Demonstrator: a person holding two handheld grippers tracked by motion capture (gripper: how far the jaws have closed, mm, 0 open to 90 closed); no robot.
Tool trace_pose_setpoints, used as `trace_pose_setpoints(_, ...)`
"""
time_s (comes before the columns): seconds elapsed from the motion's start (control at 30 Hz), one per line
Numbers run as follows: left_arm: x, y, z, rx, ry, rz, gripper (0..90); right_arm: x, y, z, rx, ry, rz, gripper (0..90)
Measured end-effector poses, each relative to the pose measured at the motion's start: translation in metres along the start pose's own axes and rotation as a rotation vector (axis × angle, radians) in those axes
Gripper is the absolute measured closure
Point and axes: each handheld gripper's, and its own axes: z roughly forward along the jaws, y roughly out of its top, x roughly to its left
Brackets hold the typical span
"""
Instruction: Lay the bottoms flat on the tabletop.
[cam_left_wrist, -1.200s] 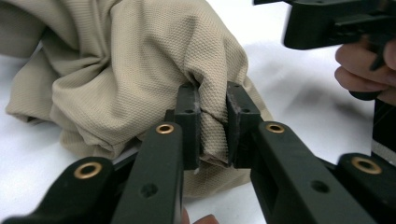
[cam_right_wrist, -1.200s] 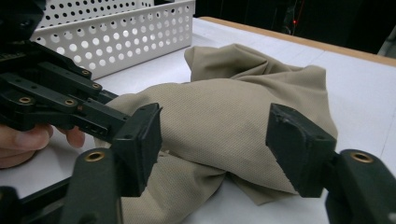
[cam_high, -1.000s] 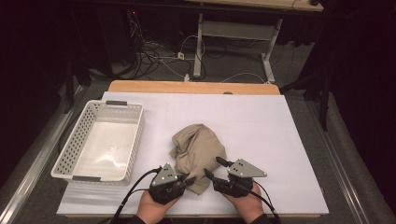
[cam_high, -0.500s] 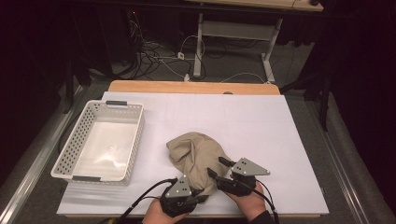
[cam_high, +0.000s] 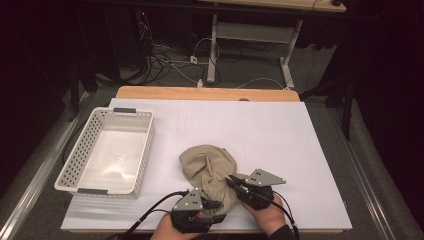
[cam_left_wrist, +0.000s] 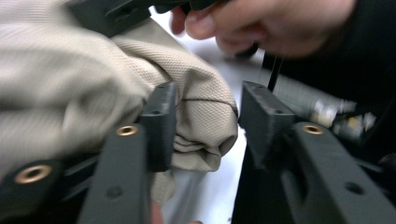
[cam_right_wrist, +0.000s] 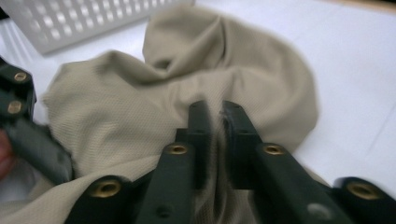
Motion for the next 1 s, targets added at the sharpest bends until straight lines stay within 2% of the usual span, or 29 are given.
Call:
trace_pose_setpoints(0.03,-0.002,0.003,-0.006,-0.035,0.025,0.011,41.7,-0.001,0.002,-0.004,-0.013,-0.011,-0.007,86.3)
trace_pose_setpoints(0.13,-0.002,0.008,-0.023,-0.11,0.139,0.046,28.5,-0.007,0.004,-0.017,-0.046,-0.052,-0.018,86.4)
trace_pose_setpoints(0.17,0.002,0.007,-0.027,-0.117,0.165,0.035,20.4,-0.014,0.003,-0.029,-0.067,-0.074,0.003,86.4)
trace_pose_setpoints(0.2,0.008,0.006,-0.029,-0.113,0.185,0.015,20.4,-0.014,0.003,-0.029,-0.067,-0.074,0.003,86.4)
trace_pose_setpoints(0.27,0.021,0.002,-0.032,-0.09,0.211,-0.026,11.8,-0.023,0.0,-0.039,-0.073,-0.102,0.022,86.3)
trace_pose_setpoints(0.33,0.032,-0.002,-0.033,-0.07,0.257,-0.05,3.5,-0.034,-0.005,-0.048,-0.068,-0.137,0.04,86.2)
trace_pose_setpoints(0.37,0.037,-0.003,-0.032,-0.058,0.27,-0.058,0.3,-0.041,-0.009,-0.052,-0.065,-0.151,0.054,86.2)
trace_pose_setpoints(0.5,0.047,-0.007,-0.027,-0.039,0.281,-0.087,0.1,-0.065,-0.024,-0.067,-0.028,-0.177,0.125,84.8)
trace_pose_setpoints(0.53,0.047,-0.007,-0.025,-0.038,0.284,-0.087,0.1,-0.068,-0.027,-0.069,-0.012,-0.173,0.139,81.9)
trace_pose_setpoints(0.6,0.046,-0.008,-0.024,-0.046,0.282,-0.074,0.1,-0.072,-0.031,-0.074,-0.006,-0.165,0.16,70.7)
trace_pose_setpoints(0.7,0.045,-0.007,-0.022,-0.056,0.235,-0.091,0.2,-0.068,-0.025,-0.081,-0.045,-0.174,0.155,59.7)
trace_pose_setpoints(0.8,0.04,-0.005,-0.018,-0.046,0.233,-0.081,0.3,-0.055,-0.011,-0.084,-0.081,-0.165,0.121,50.5)
trace_pose_setpoints(0.9,0.038,-0.004,-0.012,0.018,0.23,-0.062,0.2,-0.036,0.002,-0.078,-0.101,-0.121,0.071,49.4)
trace_pose_setpoints(1.0,0.032,-0.005,-0.008,0.038,0.258,-0.013,0.2,-0.019,0.009,-0.062,-0.057,-0.092,0.023,50.4)
